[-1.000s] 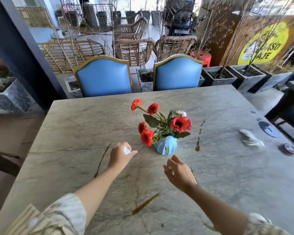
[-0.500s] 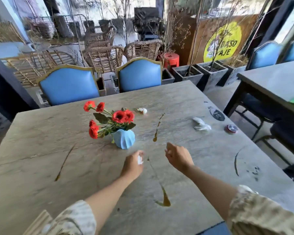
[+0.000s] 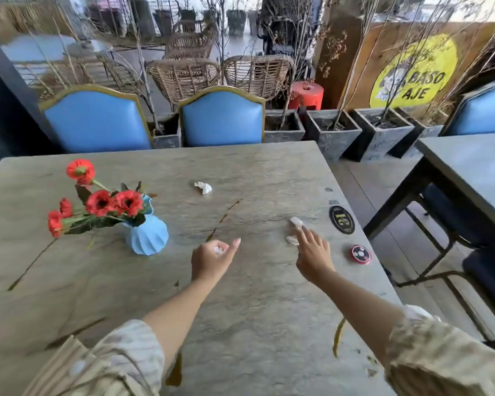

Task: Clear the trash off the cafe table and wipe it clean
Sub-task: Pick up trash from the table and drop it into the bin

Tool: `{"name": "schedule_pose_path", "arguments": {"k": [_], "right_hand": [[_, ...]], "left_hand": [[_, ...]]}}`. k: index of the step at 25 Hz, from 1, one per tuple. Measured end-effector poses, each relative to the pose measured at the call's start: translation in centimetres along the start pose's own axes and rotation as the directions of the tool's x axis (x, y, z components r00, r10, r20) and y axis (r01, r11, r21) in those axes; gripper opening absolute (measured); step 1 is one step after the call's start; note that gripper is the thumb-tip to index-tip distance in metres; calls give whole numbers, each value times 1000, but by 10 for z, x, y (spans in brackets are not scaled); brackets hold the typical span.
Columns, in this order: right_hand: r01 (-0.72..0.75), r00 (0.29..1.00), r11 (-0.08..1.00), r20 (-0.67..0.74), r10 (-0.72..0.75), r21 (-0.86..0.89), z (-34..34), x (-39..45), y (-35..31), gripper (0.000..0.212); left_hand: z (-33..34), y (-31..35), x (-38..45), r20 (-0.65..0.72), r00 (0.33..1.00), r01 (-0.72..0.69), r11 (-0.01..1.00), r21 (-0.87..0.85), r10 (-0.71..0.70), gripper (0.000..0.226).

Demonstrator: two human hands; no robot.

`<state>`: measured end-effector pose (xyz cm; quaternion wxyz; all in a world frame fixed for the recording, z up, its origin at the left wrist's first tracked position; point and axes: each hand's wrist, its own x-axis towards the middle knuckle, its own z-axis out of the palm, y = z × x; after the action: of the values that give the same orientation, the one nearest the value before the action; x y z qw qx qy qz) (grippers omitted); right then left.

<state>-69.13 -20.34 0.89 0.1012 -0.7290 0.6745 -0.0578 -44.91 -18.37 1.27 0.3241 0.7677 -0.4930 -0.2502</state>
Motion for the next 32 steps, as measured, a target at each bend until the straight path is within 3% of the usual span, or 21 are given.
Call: {"name": "schedule_pose_path", "arguments": {"k": [3, 5, 9, 14, 20, 23, 25, 29, 32], "right_hand": [[-9, 982, 999, 186, 17, -40, 18, 26, 21, 75], [33, 984, 999, 173, -36, 15, 33, 42, 35, 70], [129, 991, 956, -49, -121, 262, 51, 62, 43, 45], [235, 939, 925, -317, -136, 299, 54, 96, 21, 47], [243, 897, 796, -442, 34, 555, 42, 134, -28, 12], [236, 923, 738, -384, 35, 632, 50, 140, -26, 36], [206, 948, 760, -319, 3, 617, 55, 138, -20, 48], [131, 959, 818, -281, 39, 561, 57, 127, -12, 36], [172, 952, 814, -305, 7, 555, 53, 110, -9, 31]], "left_hand": [[17, 5, 19, -85, 995, 56, 998, 18, -54, 21], [26, 6, 38, -100, 994, 47, 998, 44, -42, 20], [38, 2, 83, -129, 990, -41, 997, 61, 49, 32], [50, -1, 137, -33, 999, -35, 994, 108, 39, 51], [58, -7, 213, 56, 992, -124, 967, 223, 114, 54], [55, -11, 246, 137, 986, -134, 936, 325, 94, 53], [55, -15, 255, 174, 981, -150, 919, 363, 91, 50], [61, -18, 228, 101, 971, -238, 909, 341, 217, 26], [58, -10, 189, 18, 987, -156, 945, 286, 157, 25]]}}
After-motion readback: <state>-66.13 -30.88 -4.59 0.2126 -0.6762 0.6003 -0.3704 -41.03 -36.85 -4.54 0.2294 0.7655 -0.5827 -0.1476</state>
